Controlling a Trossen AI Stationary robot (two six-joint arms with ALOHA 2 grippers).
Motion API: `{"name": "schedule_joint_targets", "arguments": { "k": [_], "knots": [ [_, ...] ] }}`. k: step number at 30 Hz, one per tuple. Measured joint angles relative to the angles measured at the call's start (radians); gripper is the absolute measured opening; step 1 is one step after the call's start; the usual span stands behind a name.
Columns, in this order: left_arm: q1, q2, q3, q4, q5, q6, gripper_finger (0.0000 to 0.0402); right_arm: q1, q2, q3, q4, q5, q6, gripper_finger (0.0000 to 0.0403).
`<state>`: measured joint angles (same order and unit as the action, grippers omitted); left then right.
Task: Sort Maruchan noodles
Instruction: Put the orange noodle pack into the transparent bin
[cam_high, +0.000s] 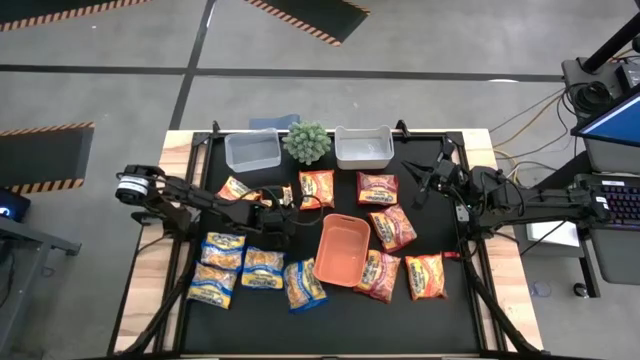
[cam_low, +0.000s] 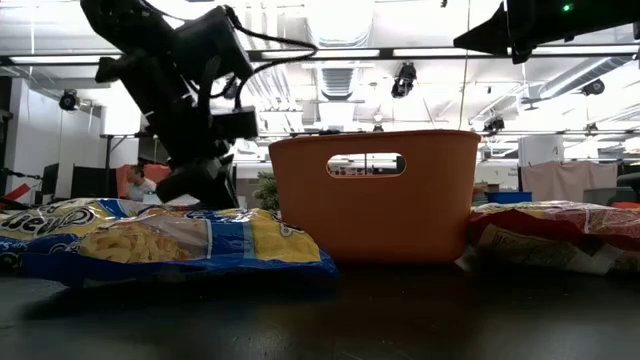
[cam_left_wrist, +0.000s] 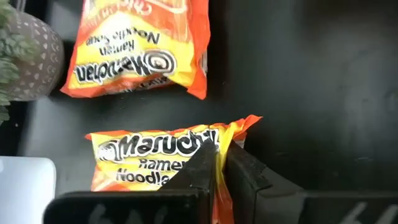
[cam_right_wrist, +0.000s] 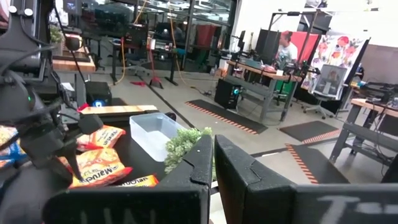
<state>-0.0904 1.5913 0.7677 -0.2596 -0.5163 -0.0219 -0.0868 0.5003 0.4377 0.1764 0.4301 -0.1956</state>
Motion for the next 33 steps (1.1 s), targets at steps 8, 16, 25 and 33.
{"name": "schedule_joint_targets", "arguments": {
  "k": [8,16,25,33],
  "knots": [
    [-0.017,-0.168,0.000,0.003,-0.012,0.005,0.0002,-0.001,0.000,0.000,0.000,0.000,-0.013,0.0009],
    [-0.003,-0.440,0.001,0.016,-0.119,0.062,0.0001,-0.001,0.000,0.000,-0.001,0.000,-0.014,0.0009],
    [0.161,-0.672,0.002,0.092,-0.154,-0.034,0.0000,-0.001,0.000,0.000,-0.007,0.000,-0.002,0.0009],
    [0.542,-0.752,0.002,0.153,0.175,-0.173,0.0000,-0.001,0.000,0.000,-0.007,0.000,0.003,0.0009]
  ]
}}
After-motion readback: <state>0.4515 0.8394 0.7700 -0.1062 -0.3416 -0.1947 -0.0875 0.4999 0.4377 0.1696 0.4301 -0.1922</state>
